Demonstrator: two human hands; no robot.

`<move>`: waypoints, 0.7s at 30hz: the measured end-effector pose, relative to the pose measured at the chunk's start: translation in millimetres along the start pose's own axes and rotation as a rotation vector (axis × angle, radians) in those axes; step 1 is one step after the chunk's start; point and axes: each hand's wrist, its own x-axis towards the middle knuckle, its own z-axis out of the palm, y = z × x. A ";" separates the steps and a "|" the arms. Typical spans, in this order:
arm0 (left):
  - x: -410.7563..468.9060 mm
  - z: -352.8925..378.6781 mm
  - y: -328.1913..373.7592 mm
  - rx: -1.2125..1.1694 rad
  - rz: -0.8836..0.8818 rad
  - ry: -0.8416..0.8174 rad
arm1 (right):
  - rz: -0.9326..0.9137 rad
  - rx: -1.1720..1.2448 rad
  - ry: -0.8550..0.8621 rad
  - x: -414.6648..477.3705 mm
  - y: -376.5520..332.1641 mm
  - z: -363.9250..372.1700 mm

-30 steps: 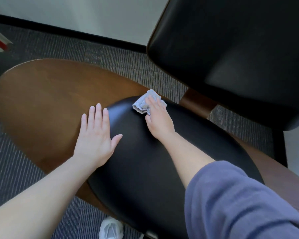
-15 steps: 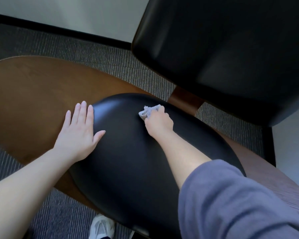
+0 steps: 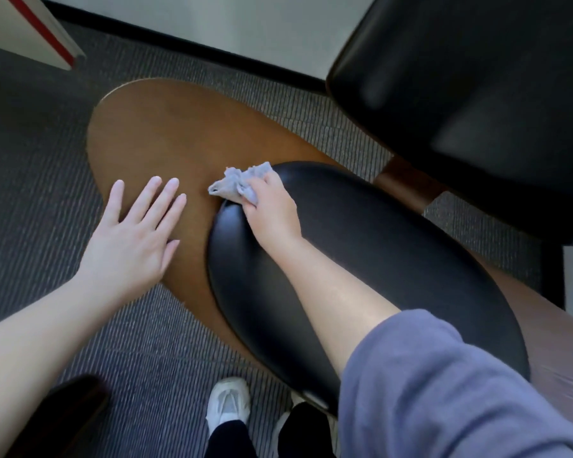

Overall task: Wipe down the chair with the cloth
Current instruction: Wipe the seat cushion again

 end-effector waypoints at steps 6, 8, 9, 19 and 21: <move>-23.5 -0.2 -14.3 0.002 0.013 0.007 | -0.328 -0.162 -0.151 -51.9 -21.0 30.1; -24.4 -0.6 -15.3 0.005 0.020 0.005 | -0.413 -0.174 -0.167 -82.6 -20.0 35.9; -24.4 -0.7 -15.4 0.012 0.018 0.005 | -0.451 -0.186 -0.165 -97.2 -17.2 37.3; -32.8 3.1 4.2 0.076 0.076 -0.058 | -0.581 -0.430 -0.413 -236.2 73.0 19.3; -35.6 7.3 13.3 0.054 0.091 -0.064 | -0.577 -0.428 -0.352 -224.8 59.5 13.2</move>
